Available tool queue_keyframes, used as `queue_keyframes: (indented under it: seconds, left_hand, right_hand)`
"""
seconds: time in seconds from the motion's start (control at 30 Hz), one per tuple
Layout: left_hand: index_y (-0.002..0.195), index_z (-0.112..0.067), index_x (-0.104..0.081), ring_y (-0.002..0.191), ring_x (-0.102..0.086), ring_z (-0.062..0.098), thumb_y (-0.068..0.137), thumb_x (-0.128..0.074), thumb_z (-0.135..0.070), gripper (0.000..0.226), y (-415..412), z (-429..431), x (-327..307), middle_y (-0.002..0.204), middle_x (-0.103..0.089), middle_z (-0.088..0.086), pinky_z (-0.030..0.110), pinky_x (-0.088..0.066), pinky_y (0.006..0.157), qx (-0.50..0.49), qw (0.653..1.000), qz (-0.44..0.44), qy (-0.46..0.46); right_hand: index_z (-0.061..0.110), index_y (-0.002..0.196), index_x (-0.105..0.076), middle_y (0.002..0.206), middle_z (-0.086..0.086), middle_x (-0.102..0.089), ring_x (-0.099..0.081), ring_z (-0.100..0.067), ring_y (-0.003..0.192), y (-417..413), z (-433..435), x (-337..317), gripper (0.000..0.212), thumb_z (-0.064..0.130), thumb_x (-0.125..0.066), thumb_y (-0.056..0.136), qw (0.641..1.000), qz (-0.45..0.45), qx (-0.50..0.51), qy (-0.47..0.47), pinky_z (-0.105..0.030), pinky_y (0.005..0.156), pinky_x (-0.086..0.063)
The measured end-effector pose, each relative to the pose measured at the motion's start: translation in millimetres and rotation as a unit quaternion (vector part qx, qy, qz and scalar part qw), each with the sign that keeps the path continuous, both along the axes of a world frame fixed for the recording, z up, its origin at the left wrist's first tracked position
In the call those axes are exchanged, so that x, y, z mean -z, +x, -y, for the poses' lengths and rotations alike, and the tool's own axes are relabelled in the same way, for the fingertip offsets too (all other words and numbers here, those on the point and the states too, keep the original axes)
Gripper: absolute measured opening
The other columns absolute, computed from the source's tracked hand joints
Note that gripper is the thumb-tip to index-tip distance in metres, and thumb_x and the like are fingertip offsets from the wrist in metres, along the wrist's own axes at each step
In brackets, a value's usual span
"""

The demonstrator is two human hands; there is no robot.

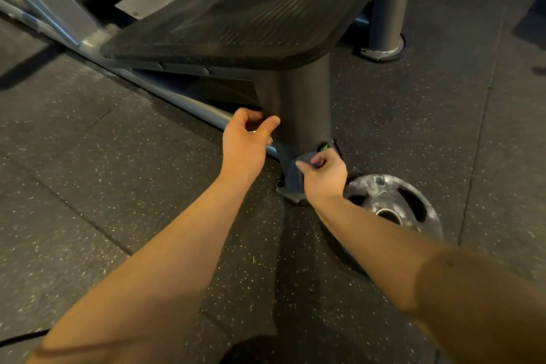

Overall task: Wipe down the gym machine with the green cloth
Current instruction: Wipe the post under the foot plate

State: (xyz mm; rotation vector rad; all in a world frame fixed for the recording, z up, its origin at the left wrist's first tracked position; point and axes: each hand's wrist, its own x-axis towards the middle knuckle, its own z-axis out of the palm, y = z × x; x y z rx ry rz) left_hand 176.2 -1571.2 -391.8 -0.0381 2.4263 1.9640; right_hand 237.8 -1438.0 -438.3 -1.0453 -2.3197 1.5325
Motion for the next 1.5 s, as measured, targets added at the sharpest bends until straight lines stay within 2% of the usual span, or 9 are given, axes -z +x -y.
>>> queue_keyframes:
  seconds: [0.07, 0.17, 0.37, 0.47, 0.67, 0.9, 1.13, 1.3, 1.5]
  left_hand:
    - [0.107, -0.021, -0.065, 0.085, -0.07, 0.009, 0.093, -0.073, -0.033, 0.02, 2.7, -2.9, 2.7, 0.096, -0.069, -0.006, 0.042, -0.062, 0.083, -0.004, 1.0, 0.004, -0.003]
    - [0.108, -0.021, -0.065, 0.09, -0.069, 0.007, 0.094, -0.072, -0.033, 0.02, 5.2, -3.4, 6.5, 0.099, -0.069, -0.007, 0.04, -0.062, 0.085, -0.002, 1.0, 0.009, -0.016]
    - [0.105, -0.018, -0.066, 0.086, -0.069, 0.007, 0.093, -0.073, -0.032, 0.02, 1.5, -1.1, 10.4, 0.095, -0.07, -0.003, 0.04, -0.062, 0.081, 0.008, 1.0, -0.006, -0.019]
    - [0.105, -0.019, -0.066, 0.088, -0.069, 0.007, 0.092, -0.074, -0.034, 0.02, 0.3, -0.2, 13.9, 0.096, -0.07, -0.005, 0.04, -0.062, 0.082, 0.009, 1.0, -0.003, -0.027]
    - [0.105, -0.02, -0.066, 0.089, -0.07, 0.008, 0.093, -0.073, -0.032, 0.019, 0.6, -2.7, 12.5, 0.098, -0.07, -0.005, 0.038, -0.063, 0.081, 0.001, 1.0, 0.017, -0.004]
    - [0.108, -0.022, -0.066, 0.09, -0.069, 0.002, 0.093, -0.073, -0.032, 0.019, 0.8, -1.0, 13.6, 0.099, -0.07, -0.009, 0.036, -0.063, 0.083, 0.006, 1.0, 0.011, -0.016]
    - [0.107, -0.024, -0.065, 0.087, -0.07, 0.004, 0.094, -0.073, -0.033, 0.018, 2.7, -2.4, 13.5, 0.098, -0.069, -0.01, 0.033, -0.063, 0.081, 0.003, 1.0, 0.015, -0.026]
    - [0.109, -0.021, -0.066, 0.085, -0.069, 0.003, 0.093, -0.073, -0.034, 0.022, 0.4, -2.7, 10.4, 0.098, -0.069, -0.009, 0.035, -0.063, 0.081, 0.004, 0.999, 0.016, -0.029]
    - [0.108, -0.022, -0.066, 0.09, -0.07, 0.007, 0.092, -0.074, -0.035, 0.022, 0.2, -0.8, 15.1, 0.099, -0.07, -0.008, 0.037, -0.063, 0.082, 0.001, 1.0, 0.015, -0.026]
  right_hand:
    - [0.02, 0.077, -0.048, 0.078, 0.003, -0.054, -0.055, -0.017, 0.078, -1.1, 2.6, 5.7, 0.035, 0.011, -0.081, 0.083, 0.999, 0.025, 0.032, -0.035, -0.026, 0.066, -0.043]
    - [0.022, 0.077, -0.048, 0.08, 0.003, -0.056, -0.056, -0.016, 0.077, -9.1, 6.4, -12.1, 0.036, 0.011, -0.083, 0.081, 0.999, -0.019, 0.037, -0.018, -0.034, 0.078, -0.052]
    - [0.024, 0.081, -0.053, 0.092, -0.005, -0.062, -0.06, -0.012, 0.078, -20.5, 0.0, -60.9, 0.033, 0.018, -0.085, 0.08, 0.988, -0.145, -0.024, 0.045, -0.021, 0.073, -0.05]
    - [0.022, 0.081, -0.051, 0.09, -0.005, -0.061, -0.058, -0.014, 0.078, -15.8, 2.3, -40.8, 0.032, 0.02, -0.083, 0.081, 0.992, -0.115, -0.023, 0.037, -0.024, 0.073, -0.049]
    - [0.018, 0.079, -0.054, 0.077, 0.001, -0.055, -0.051, -0.012, 0.071, 1.9, 3.6, 10.4, 0.028, 0.014, -0.081, 0.084, 0.997, 0.032, 0.045, -0.06, -0.028, 0.067, -0.042]
    - [0.022, 0.074, -0.054, 0.072, 0.006, -0.054, -0.053, -0.008, 0.065, -17.8, -7.7, -27.8, 0.032, 0.012, -0.084, 0.082, 0.995, -0.085, 0.025, -0.041, -0.024, 0.067, -0.049]
    - [0.017, 0.078, -0.055, 0.074, 0.001, -0.056, -0.051, -0.011, 0.066, -4.0, 4.8, -8.6, 0.029, 0.013, -0.083, 0.082, 0.996, -0.015, 0.063, -0.066, -0.042, 0.075, -0.055]
    - [0.016, 0.082, -0.058, 0.076, 0.003, -0.056, -0.052, -0.007, 0.066, -13.8, 2.5, -35.9, 0.026, 0.01, -0.083, 0.082, 0.995, -0.062, 0.041, -0.067, -0.022, 0.068, -0.049]
    - [0.016, 0.081, -0.054, 0.075, 0.003, -0.055, -0.051, -0.007, 0.065, -14.6, -1.9, -26.6, 0.029, 0.014, -0.083, 0.083, 0.998, -0.057, 0.001, -0.016, -0.02, 0.064, -0.046]
